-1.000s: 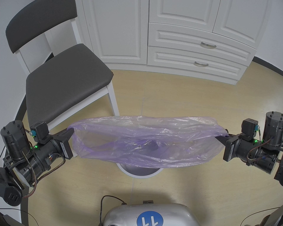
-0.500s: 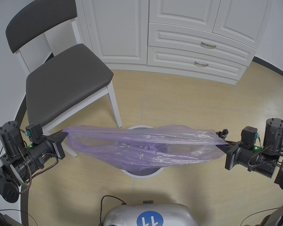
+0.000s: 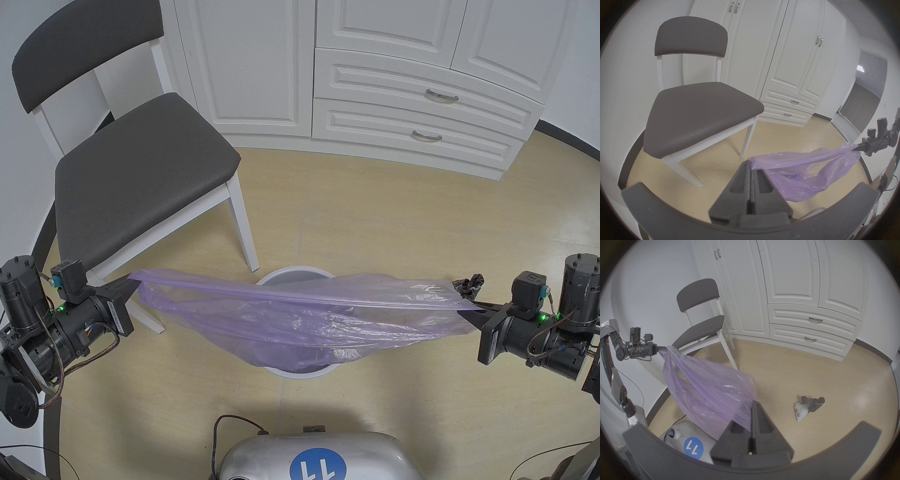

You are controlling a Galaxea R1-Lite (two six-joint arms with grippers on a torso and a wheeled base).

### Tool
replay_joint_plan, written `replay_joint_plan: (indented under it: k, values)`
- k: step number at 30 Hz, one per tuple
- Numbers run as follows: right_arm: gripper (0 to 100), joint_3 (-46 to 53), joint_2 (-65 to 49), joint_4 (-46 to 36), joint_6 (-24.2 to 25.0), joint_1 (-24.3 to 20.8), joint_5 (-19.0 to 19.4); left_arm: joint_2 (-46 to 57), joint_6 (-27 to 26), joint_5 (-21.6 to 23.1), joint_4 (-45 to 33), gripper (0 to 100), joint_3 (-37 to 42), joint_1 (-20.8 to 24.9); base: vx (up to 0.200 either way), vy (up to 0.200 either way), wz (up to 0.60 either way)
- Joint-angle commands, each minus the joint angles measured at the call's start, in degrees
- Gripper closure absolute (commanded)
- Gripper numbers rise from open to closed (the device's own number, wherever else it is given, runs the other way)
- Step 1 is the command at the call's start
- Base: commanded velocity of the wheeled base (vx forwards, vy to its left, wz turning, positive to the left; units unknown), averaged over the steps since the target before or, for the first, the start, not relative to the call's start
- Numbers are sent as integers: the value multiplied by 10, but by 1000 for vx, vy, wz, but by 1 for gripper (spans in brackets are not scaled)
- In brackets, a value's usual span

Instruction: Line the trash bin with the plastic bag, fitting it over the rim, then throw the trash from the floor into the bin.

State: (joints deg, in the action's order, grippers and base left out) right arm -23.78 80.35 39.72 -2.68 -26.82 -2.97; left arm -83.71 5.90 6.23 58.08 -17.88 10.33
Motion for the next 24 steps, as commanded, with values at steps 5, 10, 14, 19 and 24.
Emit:
replay_joint_plan:
  k: [5, 10, 14, 19, 24]
  values:
    - [100, -12, 6, 9, 7, -12, 3, -11, 3, -2, 3, 100, -8, 20, 0, 0, 0]
    - [100, -43, 10, 15, 73, -67, 10, -37, 3, -5, 27, 100, -20, 51, 0, 0, 0]
    - [100, -50, 8, 15, 82, -82, 10, -64, 14, -7, 64, 100, -27, 68, 0, 0, 0]
    - [100, -46, 5, 14, 82, -80, 10, -90, 17, -18, 101, 100, -29, 78, 0, 0, 0]
    - [100, -48, 10, 15, 80, -77, 11, -102, 20, -30, 118, 100, -29, 82, 0, 0, 0]
